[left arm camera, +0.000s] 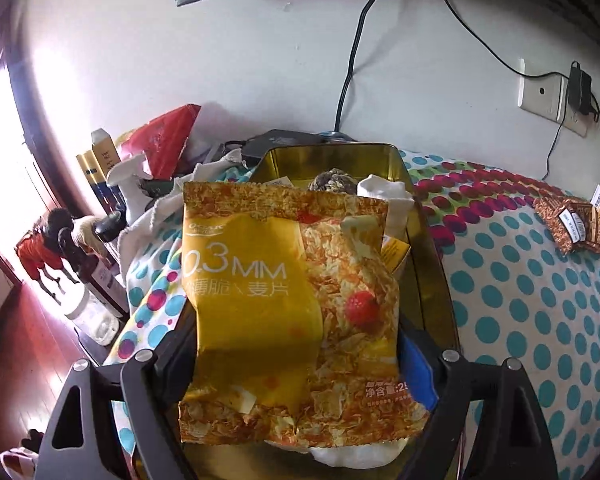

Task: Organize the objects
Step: 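Carry the yellow snack bag onto the gold tin and release it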

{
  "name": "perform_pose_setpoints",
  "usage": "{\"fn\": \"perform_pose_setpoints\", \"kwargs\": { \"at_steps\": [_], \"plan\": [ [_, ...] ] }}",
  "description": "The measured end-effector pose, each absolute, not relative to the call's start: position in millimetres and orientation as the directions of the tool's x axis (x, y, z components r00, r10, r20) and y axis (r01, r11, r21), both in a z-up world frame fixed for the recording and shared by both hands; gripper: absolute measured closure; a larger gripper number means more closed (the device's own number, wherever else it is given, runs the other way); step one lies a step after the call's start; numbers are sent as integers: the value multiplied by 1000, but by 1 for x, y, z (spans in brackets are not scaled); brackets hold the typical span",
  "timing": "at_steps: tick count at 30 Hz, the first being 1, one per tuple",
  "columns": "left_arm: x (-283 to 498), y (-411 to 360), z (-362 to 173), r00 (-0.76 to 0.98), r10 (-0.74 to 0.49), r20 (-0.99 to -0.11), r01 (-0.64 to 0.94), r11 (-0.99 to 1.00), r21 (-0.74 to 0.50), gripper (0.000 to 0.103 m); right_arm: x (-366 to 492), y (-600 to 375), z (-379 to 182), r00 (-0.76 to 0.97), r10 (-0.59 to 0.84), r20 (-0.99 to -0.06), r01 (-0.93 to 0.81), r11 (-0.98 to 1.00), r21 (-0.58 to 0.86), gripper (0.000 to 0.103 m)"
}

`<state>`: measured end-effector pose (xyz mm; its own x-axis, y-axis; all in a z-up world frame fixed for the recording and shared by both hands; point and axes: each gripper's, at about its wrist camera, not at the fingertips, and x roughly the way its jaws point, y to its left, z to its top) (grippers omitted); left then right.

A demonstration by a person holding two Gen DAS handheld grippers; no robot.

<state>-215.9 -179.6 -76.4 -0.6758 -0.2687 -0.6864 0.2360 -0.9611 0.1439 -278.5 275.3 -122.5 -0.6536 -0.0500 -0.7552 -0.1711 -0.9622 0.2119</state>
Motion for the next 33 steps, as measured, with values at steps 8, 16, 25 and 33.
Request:
{"fn": "perform_pose_setpoints", "kwargs": {
  "at_steps": [8, 16, 25, 33],
  "plan": [
    [-211, -181, -75, -683, -274, -677, 249, -959, 136, 15, -279, 275, -123, -653, -50, -755, -171, -962, 212, 0],
    [-207, -181, -76, -689, -261, -676, 248, -961, 119, 15, -279, 275, -123, -653, -50, -756, -171, -962, 211, 0],
    [-204, -178, -75, -693, -263, -671, 248, -961, 120, 15, -279, 275, -123, -652, -49, -756, -171, -963, 210, 0],
    [-204, -174, -74, -698, -258, -668, 248, -962, 112, 15, -280, 275, -123, -653, -51, -756, -171, -962, 212, 0]
  ]
}}
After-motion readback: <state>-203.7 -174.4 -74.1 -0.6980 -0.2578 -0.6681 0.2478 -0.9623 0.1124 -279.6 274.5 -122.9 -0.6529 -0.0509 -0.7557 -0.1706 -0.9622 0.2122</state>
